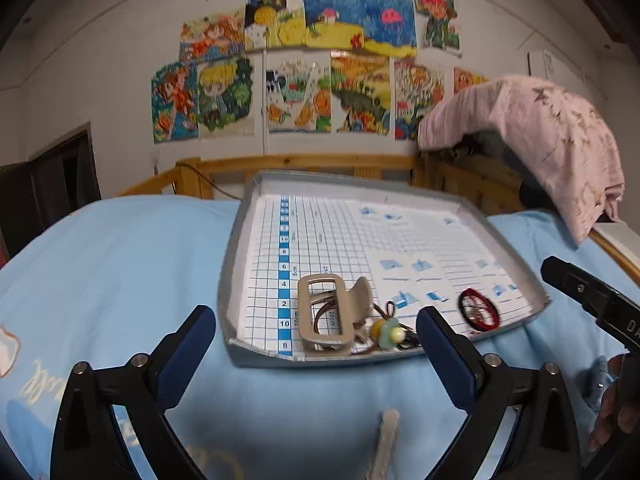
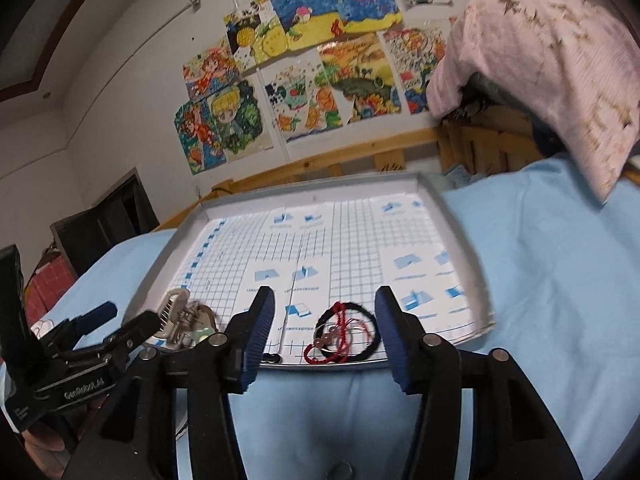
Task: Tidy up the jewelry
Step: 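Lift both tools out of the tray back over the remaining jewelry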
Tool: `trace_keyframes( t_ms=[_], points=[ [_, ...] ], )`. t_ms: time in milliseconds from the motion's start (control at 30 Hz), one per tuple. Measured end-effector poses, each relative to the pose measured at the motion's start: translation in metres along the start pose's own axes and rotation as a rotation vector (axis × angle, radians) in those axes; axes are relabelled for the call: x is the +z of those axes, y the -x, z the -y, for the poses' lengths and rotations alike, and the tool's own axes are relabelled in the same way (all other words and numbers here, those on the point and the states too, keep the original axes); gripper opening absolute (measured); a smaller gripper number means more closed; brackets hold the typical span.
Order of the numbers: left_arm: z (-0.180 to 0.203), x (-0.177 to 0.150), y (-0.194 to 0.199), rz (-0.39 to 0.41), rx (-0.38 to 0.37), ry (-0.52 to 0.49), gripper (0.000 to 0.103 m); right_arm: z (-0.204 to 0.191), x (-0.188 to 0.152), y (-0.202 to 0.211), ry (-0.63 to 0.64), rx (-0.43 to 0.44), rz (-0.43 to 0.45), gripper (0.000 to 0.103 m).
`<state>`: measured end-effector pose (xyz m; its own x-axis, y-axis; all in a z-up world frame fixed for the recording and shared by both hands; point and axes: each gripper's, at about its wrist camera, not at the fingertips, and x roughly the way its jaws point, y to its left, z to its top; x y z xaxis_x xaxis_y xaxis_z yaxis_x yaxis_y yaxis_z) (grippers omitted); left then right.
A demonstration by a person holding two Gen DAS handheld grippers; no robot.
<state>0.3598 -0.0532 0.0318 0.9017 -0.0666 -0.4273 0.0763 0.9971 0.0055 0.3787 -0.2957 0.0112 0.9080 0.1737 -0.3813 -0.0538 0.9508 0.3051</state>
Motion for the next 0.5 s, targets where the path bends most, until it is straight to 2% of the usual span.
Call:
trace_keyframes(
  t_ms=[233, 367, 500],
  points=[
    [0.002, -0.012, 0.056, 0.04, -0.035, 0.03, 0.103, -0.005, -0.003, 0.076, 0.08, -0.002, 0.091, 0.098],
    [0.008, -0.021, 0.089, 0.058, -0.047, 0.001, 0.103, -0.008, -0.012, 0.117, 0.096, 0.009, 0.127, 0.102],
    [0.011, -0.035, 0.119, 0.07, -0.048, -0.022, 0.103, -0.01, -0.028, 0.154, 0.11, -0.03, 0.163, 0.102]
  ],
)
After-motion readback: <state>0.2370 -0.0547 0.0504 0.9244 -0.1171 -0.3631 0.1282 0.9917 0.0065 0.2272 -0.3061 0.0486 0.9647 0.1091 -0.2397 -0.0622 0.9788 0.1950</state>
